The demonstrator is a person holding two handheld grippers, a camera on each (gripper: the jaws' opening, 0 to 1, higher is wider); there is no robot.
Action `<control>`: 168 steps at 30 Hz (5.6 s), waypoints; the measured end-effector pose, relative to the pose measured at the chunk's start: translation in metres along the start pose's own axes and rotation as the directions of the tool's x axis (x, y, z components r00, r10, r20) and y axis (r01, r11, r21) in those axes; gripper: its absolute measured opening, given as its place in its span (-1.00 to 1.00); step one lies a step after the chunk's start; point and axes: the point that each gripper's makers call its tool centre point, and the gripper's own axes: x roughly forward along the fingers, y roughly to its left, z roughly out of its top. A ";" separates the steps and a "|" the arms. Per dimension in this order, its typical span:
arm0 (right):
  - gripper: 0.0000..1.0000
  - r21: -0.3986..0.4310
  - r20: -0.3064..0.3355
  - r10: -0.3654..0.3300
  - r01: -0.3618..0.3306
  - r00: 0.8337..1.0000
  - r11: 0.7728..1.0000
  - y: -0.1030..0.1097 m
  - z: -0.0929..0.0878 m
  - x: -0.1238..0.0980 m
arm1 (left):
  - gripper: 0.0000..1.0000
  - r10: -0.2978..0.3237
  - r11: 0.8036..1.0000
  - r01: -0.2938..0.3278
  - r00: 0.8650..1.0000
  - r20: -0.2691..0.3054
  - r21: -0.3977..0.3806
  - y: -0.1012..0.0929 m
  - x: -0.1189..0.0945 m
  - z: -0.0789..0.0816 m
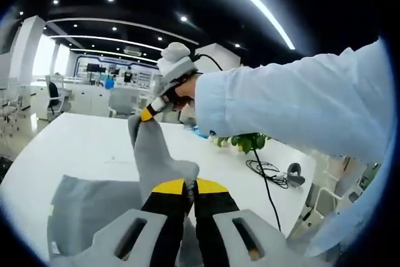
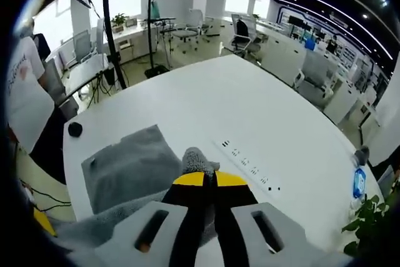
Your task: Fold the towel on the table until its edges align and the towel forms a compact rectangular stack.
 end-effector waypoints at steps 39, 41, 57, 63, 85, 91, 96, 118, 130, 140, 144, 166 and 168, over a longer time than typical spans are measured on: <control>-0.97 -0.027 -0.066 0.112 -0.114 0.992 0.993 0.069 0.022 0.090 | -0.92 0.178 0.978 -0.178 0.984 -0.013 -0.106 0.095 -0.052 -0.024; -0.97 -0.025 -0.069 0.120 -0.122 0.990 0.992 0.074 0.025 0.094 | -0.92 0.186 0.976 -0.186 0.982 -0.013 -0.110 0.100 -0.056 -0.025; -0.96 -0.025 -0.124 0.148 -0.152 0.981 0.988 0.096 0.014 0.138 | -0.92 0.275 0.947 -0.280 0.960 -0.056 -0.158 0.149 -0.072 -0.057; -0.96 -0.015 -0.144 0.162 -0.166 0.976 0.986 0.105 0.009 0.155 | -0.92 0.300 0.936 -0.310 0.951 -0.080 -0.167 0.162 -0.076 -0.071; -0.94 -0.005 -0.201 0.199 -0.205 0.959 0.979 0.141 -0.002 0.199 | -0.92 0.359 0.897 -0.386 0.920 -0.155 -0.216 0.195 -0.096 -0.117; -0.94 -0.009 -0.216 0.204 -0.211 0.955 0.978 0.148 -0.006 0.208 | -0.92 0.364 0.892 -0.396 0.916 -0.170 -0.217 0.202 -0.097 -0.124; -0.94 -0.006 -0.222 0.209 -0.216 0.952 0.976 0.147 -0.007 0.218 | -0.92 0.370 0.888 -0.404 0.912 -0.179 -0.221 0.205 -0.098 -0.129; -0.71 -0.036 -0.214 0.247 -0.260 0.945 0.965 0.175 -0.008 0.230 | -0.92 0.388 0.867 -0.438 0.893 -0.229 -0.240 0.209 -0.105 -0.160; -0.61 -0.058 -0.165 0.241 -0.254 0.956 0.966 0.169 0.008 0.219 | -0.92 0.391 0.857 -0.453 0.882 -0.264 -0.244 0.213 -0.108 -0.177; -0.59 -0.070 -0.120 0.228 -0.238 0.966 0.969 0.159 0.019 0.222 | -0.92 0.391 0.847 -0.468 0.869 -0.303 -0.250 0.214 -0.112 -0.194; -0.60 -0.074 -0.109 0.220 -0.228 0.969 0.971 0.158 0.021 0.215 | -0.92 0.392 0.843 -0.474 0.865 -0.312 -0.255 0.217 -0.113 -0.198; -0.68 -0.092 -0.166 0.218 -0.235 0.962 0.968 0.152 0.002 0.221 | -0.92 0.391 0.842 -0.474 0.866 -0.313 -0.260 0.217 -0.113 -0.198; -0.68 -0.095 -0.164 0.226 -0.243 0.960 0.965 0.160 0.002 0.220 | -0.92 0.391 0.841 -0.474 0.866 -0.312 -0.260 0.217 -0.113 -0.198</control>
